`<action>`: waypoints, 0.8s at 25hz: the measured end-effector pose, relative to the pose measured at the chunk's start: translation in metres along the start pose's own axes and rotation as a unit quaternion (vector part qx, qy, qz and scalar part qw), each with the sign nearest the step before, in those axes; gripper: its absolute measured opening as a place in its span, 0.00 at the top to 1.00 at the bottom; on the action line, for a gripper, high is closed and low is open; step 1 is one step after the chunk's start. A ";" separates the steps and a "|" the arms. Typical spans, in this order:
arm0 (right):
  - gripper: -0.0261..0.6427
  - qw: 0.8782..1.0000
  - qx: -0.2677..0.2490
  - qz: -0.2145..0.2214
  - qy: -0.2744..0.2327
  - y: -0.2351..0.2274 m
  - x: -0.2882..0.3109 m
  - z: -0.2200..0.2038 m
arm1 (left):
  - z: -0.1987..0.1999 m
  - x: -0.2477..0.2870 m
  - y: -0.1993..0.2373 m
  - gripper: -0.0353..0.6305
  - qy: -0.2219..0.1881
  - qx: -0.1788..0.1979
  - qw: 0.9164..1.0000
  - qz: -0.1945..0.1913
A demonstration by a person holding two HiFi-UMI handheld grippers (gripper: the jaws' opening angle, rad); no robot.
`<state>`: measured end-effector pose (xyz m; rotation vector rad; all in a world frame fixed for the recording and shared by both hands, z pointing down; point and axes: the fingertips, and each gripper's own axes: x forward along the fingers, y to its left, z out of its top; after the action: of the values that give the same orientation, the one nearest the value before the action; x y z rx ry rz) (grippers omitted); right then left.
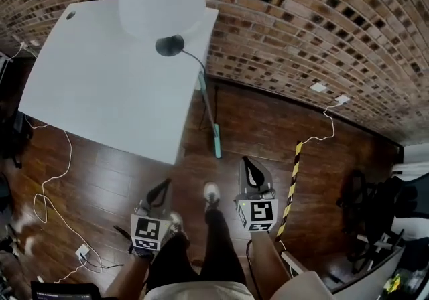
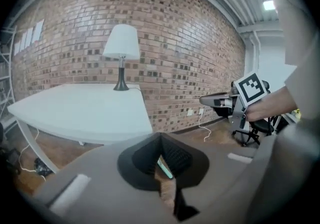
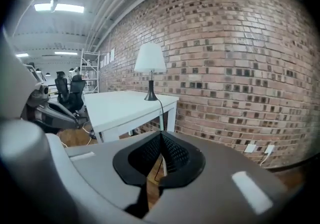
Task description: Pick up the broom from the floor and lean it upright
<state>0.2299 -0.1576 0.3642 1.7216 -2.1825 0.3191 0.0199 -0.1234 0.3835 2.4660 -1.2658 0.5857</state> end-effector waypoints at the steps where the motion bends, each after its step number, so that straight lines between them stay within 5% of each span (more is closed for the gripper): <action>1: 0.94 1.000 -0.003 -0.003 -0.005 0.004 -0.011 0.012 | 0.009 -0.009 0.005 0.95 -0.008 0.007 1.000 0.002; 10: 0.94 0.997 -0.018 -0.026 -0.074 0.041 -0.102 0.117 | 0.108 -0.102 0.024 0.95 -0.099 0.058 0.993 0.029; 20: 0.94 0.986 0.019 -0.061 -0.155 0.057 -0.186 0.195 | 0.158 -0.179 0.033 0.95 -0.131 0.083 0.985 0.072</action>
<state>0.1882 -0.0516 0.1127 2.0314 -2.2766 0.0631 -0.0676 -0.0881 0.1617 2.6746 -1.5637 0.4270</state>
